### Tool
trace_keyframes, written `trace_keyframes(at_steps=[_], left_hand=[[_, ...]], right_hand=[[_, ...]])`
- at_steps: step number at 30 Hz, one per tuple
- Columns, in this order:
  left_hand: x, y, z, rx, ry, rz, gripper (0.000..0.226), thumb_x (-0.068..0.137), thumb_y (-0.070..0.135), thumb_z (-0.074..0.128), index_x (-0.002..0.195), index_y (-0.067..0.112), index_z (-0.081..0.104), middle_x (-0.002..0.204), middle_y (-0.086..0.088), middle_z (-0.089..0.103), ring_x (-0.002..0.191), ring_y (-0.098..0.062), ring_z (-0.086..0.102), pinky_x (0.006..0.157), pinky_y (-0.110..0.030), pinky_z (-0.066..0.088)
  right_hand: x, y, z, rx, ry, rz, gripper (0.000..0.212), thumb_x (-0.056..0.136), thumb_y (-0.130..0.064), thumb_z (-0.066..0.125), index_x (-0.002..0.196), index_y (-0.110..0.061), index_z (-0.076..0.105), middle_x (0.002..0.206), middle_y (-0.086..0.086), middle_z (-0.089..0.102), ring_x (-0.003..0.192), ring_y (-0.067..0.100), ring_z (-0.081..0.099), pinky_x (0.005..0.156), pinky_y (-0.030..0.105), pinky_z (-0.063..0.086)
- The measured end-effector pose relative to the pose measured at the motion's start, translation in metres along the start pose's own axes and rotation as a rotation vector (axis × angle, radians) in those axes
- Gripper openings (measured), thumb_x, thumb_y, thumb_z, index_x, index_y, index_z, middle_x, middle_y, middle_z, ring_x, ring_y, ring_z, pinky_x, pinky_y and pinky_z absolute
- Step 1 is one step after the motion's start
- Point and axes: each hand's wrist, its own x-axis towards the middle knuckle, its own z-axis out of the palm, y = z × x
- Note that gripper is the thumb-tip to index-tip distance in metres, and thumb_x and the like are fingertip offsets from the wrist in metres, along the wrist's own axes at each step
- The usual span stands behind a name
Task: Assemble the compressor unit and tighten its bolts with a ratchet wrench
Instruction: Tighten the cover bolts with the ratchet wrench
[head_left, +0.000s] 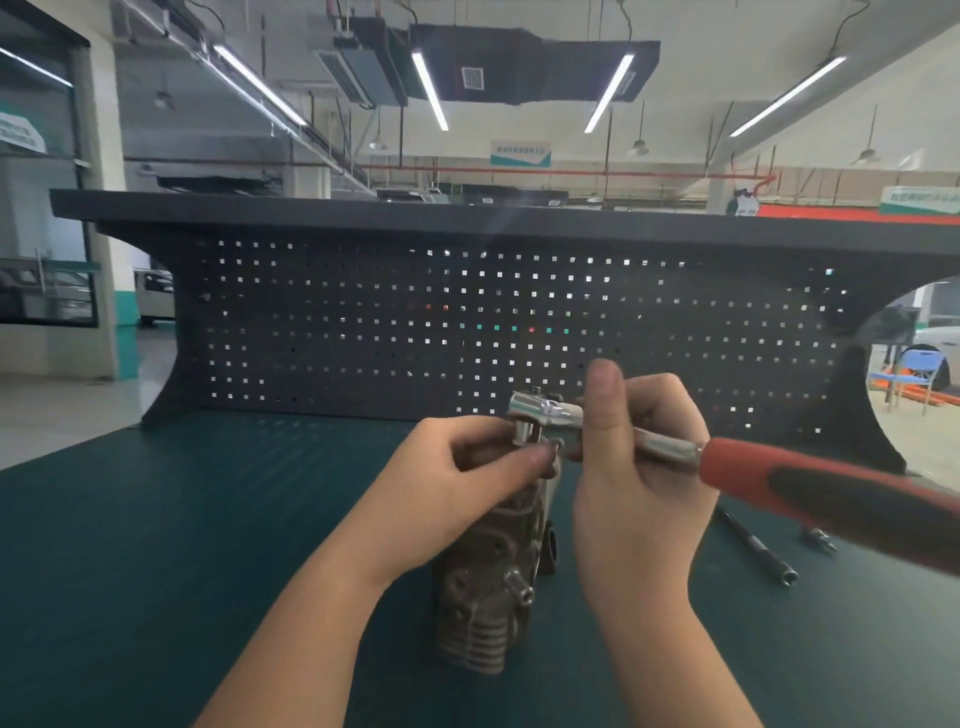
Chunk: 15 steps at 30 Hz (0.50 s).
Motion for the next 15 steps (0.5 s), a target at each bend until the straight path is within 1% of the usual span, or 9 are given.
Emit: trace_keyframes(at_steps=[1,3,5,6,8,9,11,14,15], left_hand=[[0.0,0.0,0.002,-0.023,0.03,0.0,0.011,0.081,0.035,0.069,0.083,0.029,0.077,0.079,0.007,0.076,0.076,-0.003,0.071,0.066,-0.012,0.049],[0.0,0.0,0.005,-0.041,0.089,-0.007,0.01,0.078,0.035,0.071,0.076,0.028,0.078,0.072,0.006,0.075,0.069,0.0,0.067,0.061,-0.012,0.048],[-0.001,0.0,0.006,-0.045,0.11,-0.011,0.015,0.08,0.036,0.074,0.07,0.025,0.077,0.066,0.007,0.073,0.064,0.0,0.063,0.057,-0.013,0.047],[-0.002,0.001,0.006,-0.049,0.108,-0.017,0.019,0.08,0.039,0.075,0.068,0.024,0.077,0.065,0.008,0.072,0.062,0.001,0.062,0.055,-0.012,0.047],[-0.004,0.001,0.005,-0.065,0.097,-0.031,0.021,0.078,0.043,0.074,0.071,0.024,0.079,0.069,0.006,0.075,0.065,0.0,0.066,0.057,-0.012,0.048],[-0.004,0.001,0.005,-0.069,0.092,-0.033,0.021,0.078,0.043,0.074,0.075,0.023,0.08,0.073,0.004,0.076,0.068,-0.001,0.068,0.06,-0.012,0.049],[-0.004,0.0,0.005,-0.067,0.091,-0.025,0.022,0.078,0.043,0.073,0.081,0.023,0.08,0.079,0.001,0.077,0.074,-0.004,0.071,0.064,-0.013,0.05],[-0.003,-0.001,0.005,-0.021,0.103,-0.002,0.021,0.078,0.044,0.066,0.077,0.029,0.08,0.078,0.002,0.077,0.075,-0.006,0.073,0.067,-0.014,0.051],[-0.003,-0.001,0.006,-0.007,0.11,0.009,0.021,0.08,0.045,0.065,0.075,0.029,0.079,0.076,0.003,0.077,0.075,-0.006,0.072,0.068,-0.013,0.051]], right_hand=[[-0.002,-0.002,0.002,-0.071,-0.012,-0.097,0.042,0.09,-0.039,0.055,0.057,-0.019,0.039,0.061,-0.003,0.045,0.06,0.003,0.045,0.061,0.015,0.037],[-0.009,-0.007,0.006,-0.168,-0.035,-0.217,0.041,0.092,-0.034,0.053,0.057,-0.019,0.038,0.066,-0.004,0.043,0.06,0.001,0.045,0.059,0.008,0.034],[-0.015,-0.009,0.01,-0.24,-0.044,-0.268,0.046,0.092,-0.036,0.053,0.056,-0.009,0.042,0.069,-0.002,0.04,0.059,0.007,0.045,0.054,0.01,0.034],[-0.016,-0.01,0.011,-0.273,-0.05,-0.283,0.046,0.092,-0.038,0.053,0.058,-0.01,0.043,0.07,-0.003,0.039,0.058,0.009,0.045,0.053,0.013,0.034],[-0.014,-0.009,0.01,-0.242,-0.053,-0.249,0.039,0.09,-0.041,0.053,0.059,-0.021,0.039,0.067,-0.006,0.04,0.057,0.006,0.045,0.054,0.015,0.036],[-0.009,-0.007,0.008,-0.164,-0.048,-0.161,0.035,0.088,-0.041,0.053,0.059,-0.026,0.039,0.064,-0.008,0.042,0.056,0.004,0.044,0.056,0.016,0.037],[0.001,-0.002,0.004,0.057,-0.036,0.13,0.026,0.083,-0.039,0.055,0.061,-0.028,0.046,0.06,-0.011,0.048,0.055,0.006,0.046,0.056,0.019,0.039],[0.01,0.012,-0.002,0.519,0.01,0.622,0.017,0.088,-0.021,0.055,0.072,-0.023,0.059,0.067,-0.006,0.053,0.056,0.01,0.047,0.052,0.024,0.037],[0.012,0.016,-0.003,0.629,0.025,0.694,0.018,0.09,-0.017,0.051,0.075,-0.02,0.061,0.07,-0.003,0.054,0.055,0.012,0.046,0.051,0.024,0.035]])
